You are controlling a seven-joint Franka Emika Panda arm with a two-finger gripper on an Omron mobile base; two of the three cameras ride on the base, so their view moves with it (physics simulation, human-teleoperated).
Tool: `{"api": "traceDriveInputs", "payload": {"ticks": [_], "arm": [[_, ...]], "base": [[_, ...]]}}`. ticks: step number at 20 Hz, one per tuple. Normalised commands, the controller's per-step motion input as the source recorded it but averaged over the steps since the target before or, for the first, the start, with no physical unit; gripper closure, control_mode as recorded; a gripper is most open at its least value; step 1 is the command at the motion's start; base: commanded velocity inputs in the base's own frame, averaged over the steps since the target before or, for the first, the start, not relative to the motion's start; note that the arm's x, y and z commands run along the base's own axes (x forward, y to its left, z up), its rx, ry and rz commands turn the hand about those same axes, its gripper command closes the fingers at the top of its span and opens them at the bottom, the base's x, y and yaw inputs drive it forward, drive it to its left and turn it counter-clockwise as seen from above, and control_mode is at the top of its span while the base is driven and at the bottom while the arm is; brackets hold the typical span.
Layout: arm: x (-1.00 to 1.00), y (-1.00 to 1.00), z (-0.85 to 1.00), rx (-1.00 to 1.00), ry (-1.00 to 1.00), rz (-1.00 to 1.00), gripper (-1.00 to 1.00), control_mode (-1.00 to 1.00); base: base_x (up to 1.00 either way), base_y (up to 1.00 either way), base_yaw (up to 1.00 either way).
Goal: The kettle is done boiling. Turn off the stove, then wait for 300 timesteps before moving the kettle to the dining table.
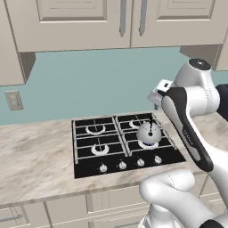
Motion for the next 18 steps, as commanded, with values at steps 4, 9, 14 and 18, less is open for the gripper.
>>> {"api": "traceDriveInputs", "payload": {"ticks": [4, 9, 14, 18], "arm": [[0.0, -0.01, -0.08, -0.14, 0.0, 0.45, -1.0, -1.0], [0.0, 0.0, -0.21, -0.15, 0.0, 0.45, -1.0, -1.0], [-0.04, 0.0, -0.31, -0.15, 0.0, 0.43, -1.0, -1.0], [-0.16, 0.0, -0.33, -0.16, 0.0, 0.4, -1.0, -1.0]], "base": [[0.0, 0.0, 0.0], [0.0, 0.0, 0.0], [0.0, 0.0, 0.0], [0.0, 0.0, 0.0]]}}
